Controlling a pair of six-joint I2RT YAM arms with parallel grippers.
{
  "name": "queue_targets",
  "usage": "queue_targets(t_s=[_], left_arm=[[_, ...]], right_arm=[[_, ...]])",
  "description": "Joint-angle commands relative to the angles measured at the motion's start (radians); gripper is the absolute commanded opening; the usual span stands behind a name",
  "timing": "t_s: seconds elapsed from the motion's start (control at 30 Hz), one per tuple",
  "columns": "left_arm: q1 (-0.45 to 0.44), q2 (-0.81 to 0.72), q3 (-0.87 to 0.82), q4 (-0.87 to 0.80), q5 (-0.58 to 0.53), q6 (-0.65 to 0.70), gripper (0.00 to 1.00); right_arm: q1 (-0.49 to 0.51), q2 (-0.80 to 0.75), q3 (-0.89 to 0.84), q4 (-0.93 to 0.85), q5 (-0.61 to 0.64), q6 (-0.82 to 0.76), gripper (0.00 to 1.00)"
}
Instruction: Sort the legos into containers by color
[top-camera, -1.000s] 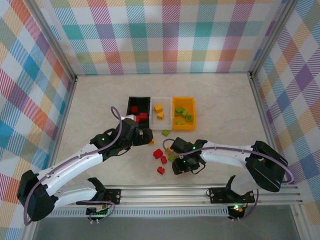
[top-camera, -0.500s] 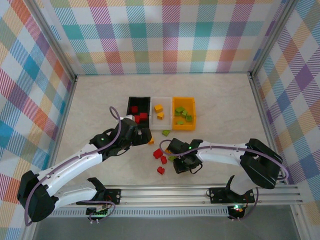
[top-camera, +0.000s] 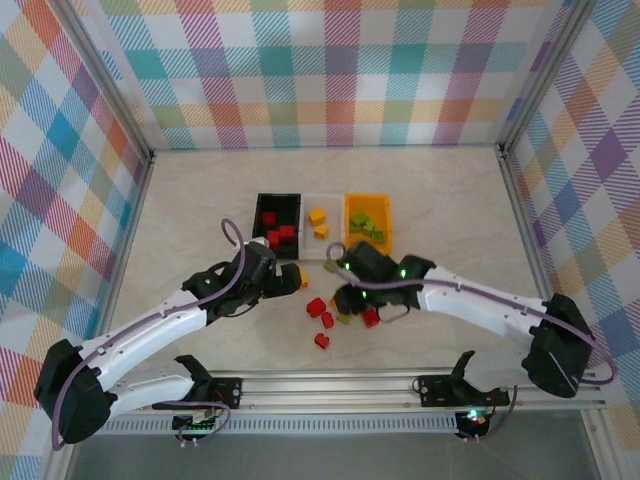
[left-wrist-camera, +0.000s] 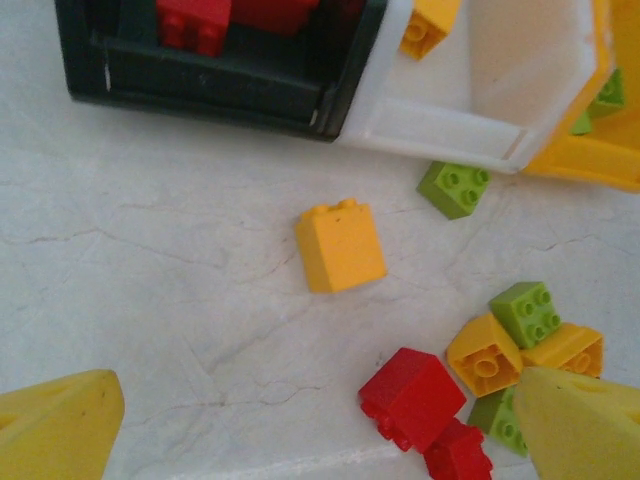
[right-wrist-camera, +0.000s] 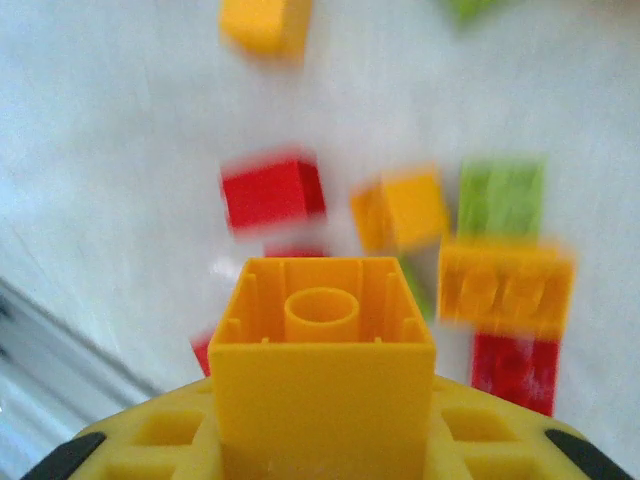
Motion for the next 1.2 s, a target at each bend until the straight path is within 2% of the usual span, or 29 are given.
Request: queue_targets(t_s=[0.0, 0.2, 0.4, 0.47, 0.53, 0.63, 0.77, 1.03, 1.17], left_arm=[[0.011, -0.034, -0.030, -0.021, 0.010, -0.033, 1.00], [0.010, -0.060, -0.061, -0.023, 0.020, -0.052, 1.00], [0.010, -0.059, -0.067, -0.028, 0.025, -0.049, 1.00], [0.011, -0.058, -0.068, -0.027, 0.028, -0.046, 1.00], [0.011, -0.056, -0.067, -0.027, 0.032, -0.042, 1.00], [0.010, -0.051, -0.062, -0.026, 0.037, -0.036, 1.00], [0.010, -0.046, -0.050, -0.028, 0.037, -0.023, 1.00], [0.009, 0.039, 0.022, -0.003, 0.085, 0.048, 1.00], [-0.010, 0.168, 0.087, 0.020, 0.093, 0.093, 0.89]], right_arm=[[-0.099, 0.141, 0.150, 0.065, -0.026, -0.094, 0.32], [-0.198, 0.526, 0.526, 0.025, 0.022, -0.126, 0.32], [-0.210, 0.770, 0.804, -0.083, 0.107, -0.144, 0.35], [-0.214, 0.804, 0.842, -0.094, 0.120, -0.139, 0.40], [-0.216, 0.816, 0.866, -0.098, 0.123, -0.138, 0.50], [-0.215, 0.795, 0.867, -0.093, 0.116, -0.135, 0.62], [-0.214, 0.697, 0.792, -0.046, 0.117, -0.125, 0.65], [-0.198, 0.320, 0.366, 0.187, 0.060, -0.068, 0.68], [-0.196, 0.162, 0.161, 0.245, 0.041, -0.023, 0.68]])
